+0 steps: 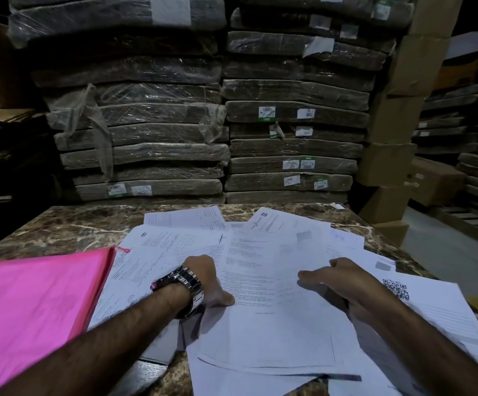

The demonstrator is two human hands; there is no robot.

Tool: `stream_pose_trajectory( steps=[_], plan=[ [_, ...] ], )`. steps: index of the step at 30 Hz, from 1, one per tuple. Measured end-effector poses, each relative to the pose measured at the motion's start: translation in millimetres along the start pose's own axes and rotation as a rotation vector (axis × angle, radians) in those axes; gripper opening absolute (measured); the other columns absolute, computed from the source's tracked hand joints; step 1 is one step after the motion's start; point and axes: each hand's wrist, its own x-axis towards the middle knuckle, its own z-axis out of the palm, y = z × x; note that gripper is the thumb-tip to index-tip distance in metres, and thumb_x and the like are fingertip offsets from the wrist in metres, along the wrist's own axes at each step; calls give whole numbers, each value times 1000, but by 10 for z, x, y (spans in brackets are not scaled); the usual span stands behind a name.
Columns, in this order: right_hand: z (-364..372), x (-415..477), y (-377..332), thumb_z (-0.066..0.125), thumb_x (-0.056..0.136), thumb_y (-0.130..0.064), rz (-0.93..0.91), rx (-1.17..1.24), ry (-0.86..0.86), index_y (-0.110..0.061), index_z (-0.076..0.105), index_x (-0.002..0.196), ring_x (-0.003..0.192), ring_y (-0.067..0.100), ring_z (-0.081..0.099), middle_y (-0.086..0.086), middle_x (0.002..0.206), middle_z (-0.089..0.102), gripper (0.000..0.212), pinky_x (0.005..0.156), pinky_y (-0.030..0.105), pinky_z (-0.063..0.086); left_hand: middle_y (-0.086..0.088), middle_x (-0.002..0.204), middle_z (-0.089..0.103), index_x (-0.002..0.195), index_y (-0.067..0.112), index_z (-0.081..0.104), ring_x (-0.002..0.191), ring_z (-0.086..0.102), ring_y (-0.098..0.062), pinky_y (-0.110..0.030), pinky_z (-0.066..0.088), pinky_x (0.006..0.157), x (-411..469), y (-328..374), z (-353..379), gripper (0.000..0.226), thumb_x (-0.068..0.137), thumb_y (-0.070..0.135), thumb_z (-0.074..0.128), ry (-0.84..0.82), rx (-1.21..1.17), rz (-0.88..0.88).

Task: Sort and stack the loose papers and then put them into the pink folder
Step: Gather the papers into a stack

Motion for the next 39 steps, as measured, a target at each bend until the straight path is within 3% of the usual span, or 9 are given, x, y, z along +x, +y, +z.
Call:
stream_pose_trajectory(
  steps=[4, 11, 19, 24, 28, 32, 34, 36, 39],
  plan=[
    [24, 76, 18, 83, 71, -6, -18, 74, -47, -4, 55, 126, 86, 30, 72, 13, 104, 73, 62, 64, 33, 58, 6, 59, 47, 57, 18, 41, 67, 51, -17, -21, 34, 45, 14, -24, 41, 50, 66, 52, 76, 16, -45, -12],
    [13, 11, 137, 77, 74, 4, -72, 180, -52, -7, 61, 117, 93, 32, 71, 11, 104, 73, 47, 77, 36, 58, 3, 76, 60, 69, 17, 52, 75, 59, -17, -23, 43, 56, 27, -79, 104, 45, 61, 53, 79, 64, -111, -39],
    [-3, 21, 185, 75, 76, 5, -76, 88, 1, -7, 59, 112, 98, 33, 68, 11, 101, 71, 41, 92, 42, 55, 8, 46, 46, 40, 19, 48, 49, 40, -11, -21, 27, 44, 20, -82, 56, 51, 67, 50, 77, -63, -343, -81],
    [-29, 59, 211, 75, 77, 2, -61, 55, -6, -7, 55, 124, 92, 31, 68, 12, 108, 70, 51, 79, 38, 57, 3, 71, 56, 61, 19, 56, 64, 49, -12, -21, 32, 51, 83, -126, 23, 36, 74, 49, 72, -116, -453, -118],
    [-55, 29, 187, 73, 81, -1, -77, 40, -23, -6, 49, 132, 65, 16, 67, 12, 99, 68, 57, 57, 24, 50, 3, 100, 59, 79, 19, 59, 90, 52, -16, -24, 35, 66, 114, -150, 12, 38, 81, 57, 60, -175, -378, -110],
    [-81, -3, 117, 77, 80, -17, -140, -19, 2, -14, 36, 146, 97, 23, 60, 7, 125, 59, 78, 79, 30, 47, -2, 115, 52, 95, 19, 57, 102, 45, -16, -22, 28, 82, 18, -233, -92, 38, 92, 55, 42, -112, -476, -127],
    [-74, -8, 63, 77, 80, -16, -129, -92, -6, -14, 38, 146, 88, 20, 65, 6, 103, 64, 77, 72, 27, 47, -5, 106, 54, 102, 13, 60, 104, 52, -21, -21, 32, 73, -94, -274, -84, 37, 97, 45, 40, -57, -572, -136],
    [-57, 6, 8, 76, 79, -12, -119, -203, -15, -12, 47, 140, 59, 11, 65, 3, 76, 66, 68, 54, 23, 47, -4, 96, 65, 98, 4, 63, 95, 62, -21, -21, 45, 73, -201, -317, 7, 39, 87, 42, 60, -73, -681, -131],
    [-13, 21, -91, 75, 81, -5, -131, -351, -44, -10, 61, 120, 66, 6, 62, -6, 84, 66, 42, 53, 13, 53, -4, 85, 73, 89, 1, 69, 75, 68, -19, -30, 55, 77, -387, -338, 98, 33, 78, 31, 71, -100, -801, -141]
  ],
)
